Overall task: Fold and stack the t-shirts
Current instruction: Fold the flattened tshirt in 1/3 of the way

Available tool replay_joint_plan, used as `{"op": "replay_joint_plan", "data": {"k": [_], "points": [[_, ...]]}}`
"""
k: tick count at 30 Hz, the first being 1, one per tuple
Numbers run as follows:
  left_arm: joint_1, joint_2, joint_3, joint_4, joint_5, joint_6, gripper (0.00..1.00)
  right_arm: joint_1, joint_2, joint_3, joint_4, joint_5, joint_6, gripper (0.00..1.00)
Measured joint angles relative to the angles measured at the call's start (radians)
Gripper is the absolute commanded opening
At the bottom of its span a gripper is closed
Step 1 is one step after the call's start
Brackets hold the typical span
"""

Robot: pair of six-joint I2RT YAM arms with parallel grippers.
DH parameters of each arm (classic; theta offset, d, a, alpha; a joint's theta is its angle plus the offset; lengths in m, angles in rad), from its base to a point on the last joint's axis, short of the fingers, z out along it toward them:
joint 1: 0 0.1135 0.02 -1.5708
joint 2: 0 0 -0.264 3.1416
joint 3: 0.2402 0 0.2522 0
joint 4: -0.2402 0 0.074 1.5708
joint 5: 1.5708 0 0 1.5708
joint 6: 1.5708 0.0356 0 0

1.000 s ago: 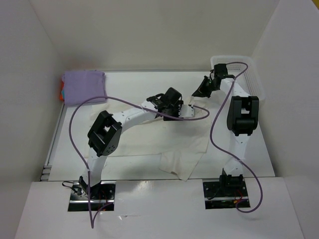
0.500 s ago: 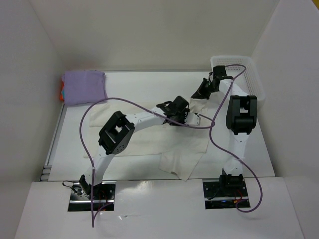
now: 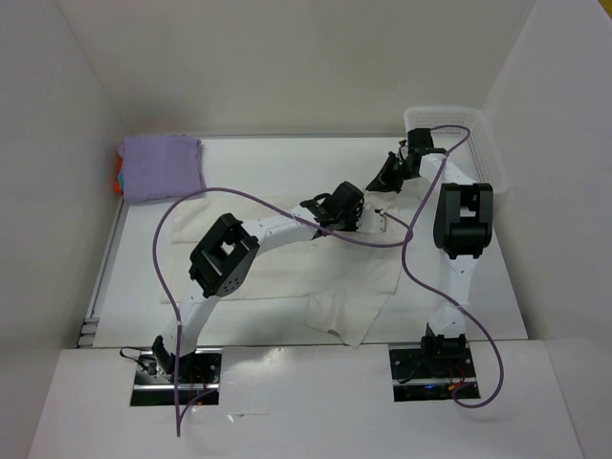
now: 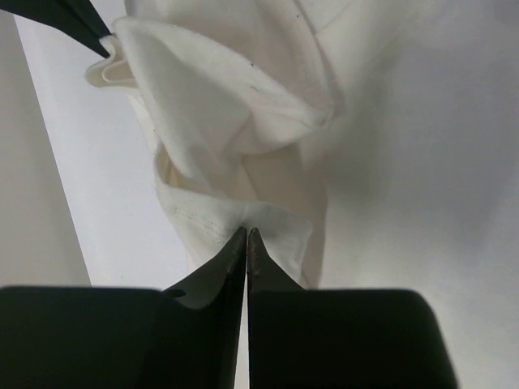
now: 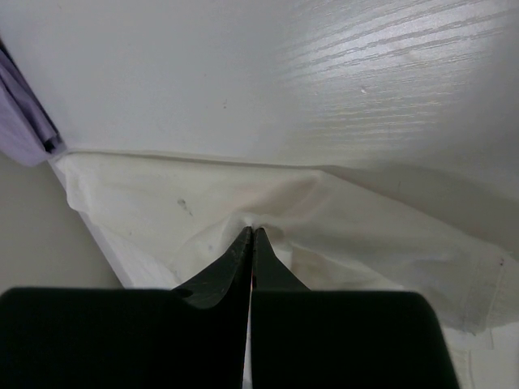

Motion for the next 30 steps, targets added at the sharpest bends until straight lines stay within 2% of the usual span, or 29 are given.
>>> {"op": "replay_joint_plan", "data": {"k": [2,3,4,5,11,16,19,28,30], "points": [[0.000,0.000,0.000,-0.007,0.001,-0.001,0.06,0.000,-0.001,-0.010,0.007,-0.002,-0.006,0.00],[0.000,0.000,0.000,-0.014,0.005,-0.001,0.13,0.000,-0.002,-0.012,0.007,-0.002,-0.006,0.00],[0.000,0.000,0.000,-0.025,0.012,0.000,0.45,0.000,-0.001,-0.014,0.007,-0.002,-0.006,0.00],[0.001,0.000,0.000,-0.040,0.024,0.005,0.52,0.000,-0.001,-0.016,0.007,-0.003,-0.006,0.00],[0.003,0.000,-0.025,-0.111,0.098,0.034,0.57,0.000,-0.002,-0.022,0.008,-0.004,-0.006,0.00],[0.000,0.000,-0.050,-0.057,0.063,0.053,0.57,0.000,-0.002,-0.030,0.008,-0.004,-0.007,0.00],[-0.001,0.001,-0.061,0.004,0.009,0.051,0.51,0.000,-0.004,-0.036,0.012,-0.006,-0.007,0.00],[-0.001,0.008,-0.100,0.116,-0.078,0.050,0.14,0.000,-0.014,-0.056,0.019,-0.009,-0.007,0.00],[-0.001,0.009,-0.101,0.114,-0.082,0.044,0.10,0.000,-0.016,-0.057,0.019,-0.008,-0.007,0.00]]}}
